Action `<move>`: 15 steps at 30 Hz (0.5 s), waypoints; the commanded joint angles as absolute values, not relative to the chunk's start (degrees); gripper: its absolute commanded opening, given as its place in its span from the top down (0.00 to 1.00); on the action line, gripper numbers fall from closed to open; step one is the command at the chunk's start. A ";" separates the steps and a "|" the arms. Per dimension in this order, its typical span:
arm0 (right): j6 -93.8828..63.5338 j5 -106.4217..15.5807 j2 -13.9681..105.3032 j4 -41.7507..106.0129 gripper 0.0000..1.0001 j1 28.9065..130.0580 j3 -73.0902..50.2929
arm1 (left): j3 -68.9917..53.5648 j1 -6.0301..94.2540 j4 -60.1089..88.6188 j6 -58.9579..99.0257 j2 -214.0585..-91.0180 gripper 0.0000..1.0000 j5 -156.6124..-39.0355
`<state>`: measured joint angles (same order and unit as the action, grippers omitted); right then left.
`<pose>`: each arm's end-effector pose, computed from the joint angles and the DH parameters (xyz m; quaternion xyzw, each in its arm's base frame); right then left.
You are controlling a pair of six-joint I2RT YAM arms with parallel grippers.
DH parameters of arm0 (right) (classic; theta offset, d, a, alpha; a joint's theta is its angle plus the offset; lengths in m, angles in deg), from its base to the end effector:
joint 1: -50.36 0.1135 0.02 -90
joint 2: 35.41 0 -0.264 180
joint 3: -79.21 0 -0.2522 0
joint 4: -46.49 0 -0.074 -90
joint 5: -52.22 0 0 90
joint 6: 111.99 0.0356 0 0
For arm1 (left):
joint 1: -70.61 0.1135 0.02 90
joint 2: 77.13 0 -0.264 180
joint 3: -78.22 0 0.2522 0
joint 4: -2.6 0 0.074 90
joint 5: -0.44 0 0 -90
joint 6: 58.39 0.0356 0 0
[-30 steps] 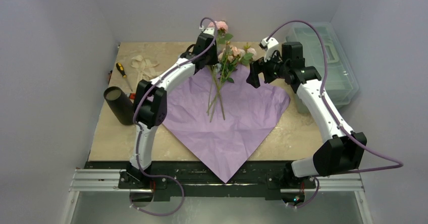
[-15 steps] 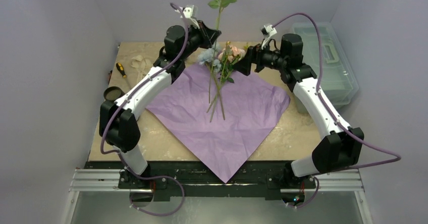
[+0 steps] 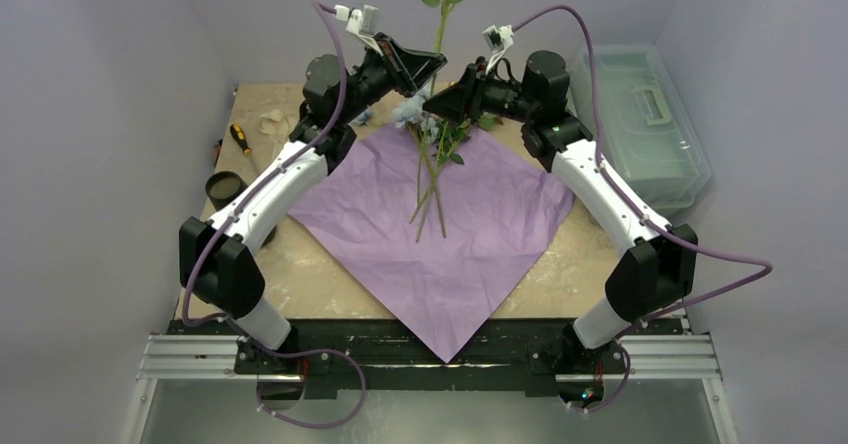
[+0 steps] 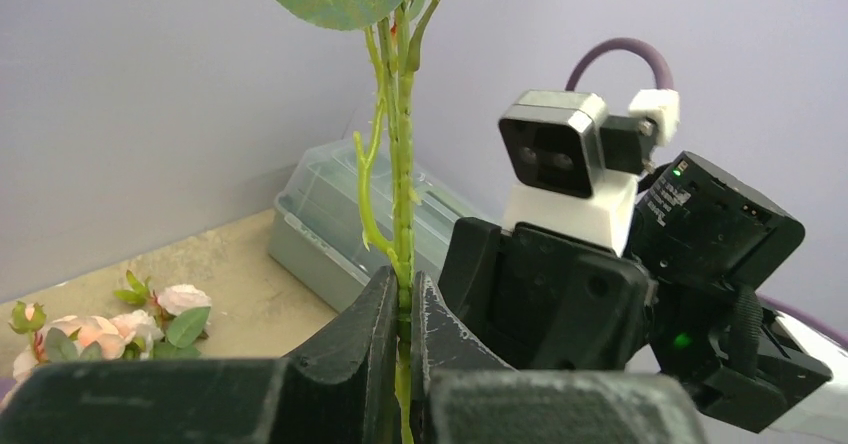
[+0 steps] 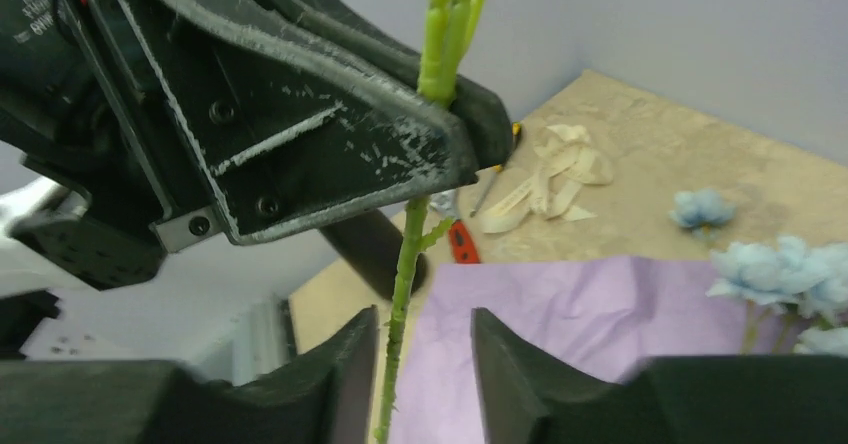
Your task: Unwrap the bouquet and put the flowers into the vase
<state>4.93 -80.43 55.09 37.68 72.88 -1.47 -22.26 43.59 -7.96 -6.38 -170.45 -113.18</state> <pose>0.3341 0.1646 0.4162 -0.2317 0.6680 0.5090 0.4909 0.3384 -0.1886 0.4409 0.1093 0.5904 -0.5266 0.6018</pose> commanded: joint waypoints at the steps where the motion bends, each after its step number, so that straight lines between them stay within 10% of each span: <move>1: 7.15 -81.23 54.48 41.95 0.79 73.47 1.72 | -21.97 44.06 -8.00 -9.72 -165.34 1.00 -113.26; 3: 6.39 -79.94 54.85 40.45 1.00 73.42 3.01 | -22.34 44.66 -5.59 -10.97 -164.95 1.00 -112.44; 6: 5.18 -79.33 54.90 38.29 1.00 73.46 4.23 | -21.87 45.41 -3.74 -9.66 -163.40 1.00 -112.98; 15: -3.95 -80.93 53.31 31.56 1.00 76.29 4.22 | -31.41 46.48 18.51 8.55 -162.86 0.48 -117.96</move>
<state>2.92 -80.80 55.09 34.97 74.41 1.78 -23.29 45.90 4.98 -1.60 -163.41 -114.23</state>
